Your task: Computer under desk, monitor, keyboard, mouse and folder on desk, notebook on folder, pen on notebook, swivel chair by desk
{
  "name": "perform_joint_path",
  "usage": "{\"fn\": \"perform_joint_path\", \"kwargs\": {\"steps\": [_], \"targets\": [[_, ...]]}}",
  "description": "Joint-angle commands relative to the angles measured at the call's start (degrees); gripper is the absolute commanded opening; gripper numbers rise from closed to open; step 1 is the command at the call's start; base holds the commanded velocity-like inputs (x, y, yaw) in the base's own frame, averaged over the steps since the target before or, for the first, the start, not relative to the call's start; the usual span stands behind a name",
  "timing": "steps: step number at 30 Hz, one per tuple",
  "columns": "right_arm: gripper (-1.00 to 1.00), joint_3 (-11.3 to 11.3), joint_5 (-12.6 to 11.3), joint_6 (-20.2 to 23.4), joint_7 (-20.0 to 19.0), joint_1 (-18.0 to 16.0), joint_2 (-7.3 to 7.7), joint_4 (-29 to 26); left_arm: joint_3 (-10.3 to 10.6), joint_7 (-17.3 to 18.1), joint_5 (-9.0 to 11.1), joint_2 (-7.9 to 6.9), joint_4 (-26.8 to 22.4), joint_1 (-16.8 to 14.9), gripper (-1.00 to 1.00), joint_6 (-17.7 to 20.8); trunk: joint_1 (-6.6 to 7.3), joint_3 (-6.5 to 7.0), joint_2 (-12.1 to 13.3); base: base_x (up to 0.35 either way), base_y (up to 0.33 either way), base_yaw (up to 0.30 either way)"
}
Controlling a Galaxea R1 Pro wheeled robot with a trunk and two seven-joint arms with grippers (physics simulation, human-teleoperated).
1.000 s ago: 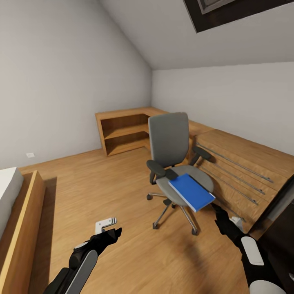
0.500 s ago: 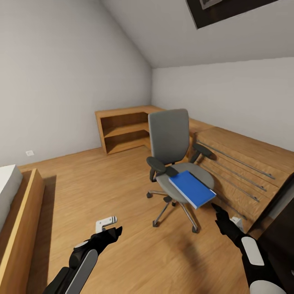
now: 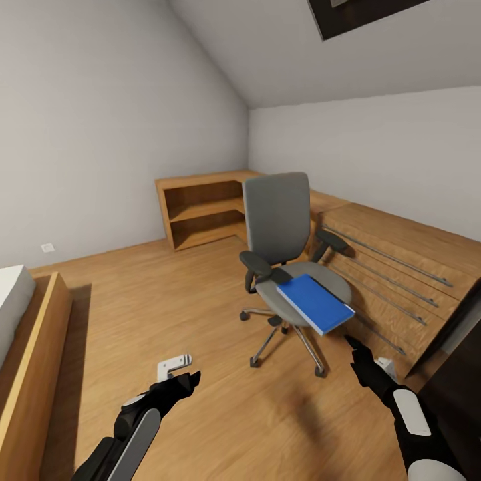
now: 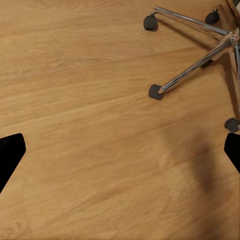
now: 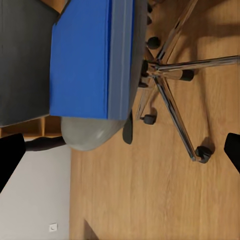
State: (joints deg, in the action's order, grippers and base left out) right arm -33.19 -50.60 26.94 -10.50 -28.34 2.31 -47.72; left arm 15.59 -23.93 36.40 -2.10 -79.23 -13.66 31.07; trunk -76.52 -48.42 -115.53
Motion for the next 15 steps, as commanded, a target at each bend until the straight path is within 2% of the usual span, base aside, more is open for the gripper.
{"fn": "perform_joint_path", "kwargs": {"steps": [1,15], "targets": [[1.00,-0.2,-0.2,0.4,-0.1,-0.1,-0.03,0.0,0.1,-0.6,0.6,-0.05,-0.1,0.0,1.00,0.0,-0.22,-0.24,-0.4,0.000,0.000,0.000],[1.00,-0.2,-0.2,0.4,-0.1,-0.1,-0.03,0.0,0.3,-0.6,0.6,-0.02,0.1,0.0,1.00,0.0,-3.07,-2.57,-5.7,0.000,0.000,0.000]]}}
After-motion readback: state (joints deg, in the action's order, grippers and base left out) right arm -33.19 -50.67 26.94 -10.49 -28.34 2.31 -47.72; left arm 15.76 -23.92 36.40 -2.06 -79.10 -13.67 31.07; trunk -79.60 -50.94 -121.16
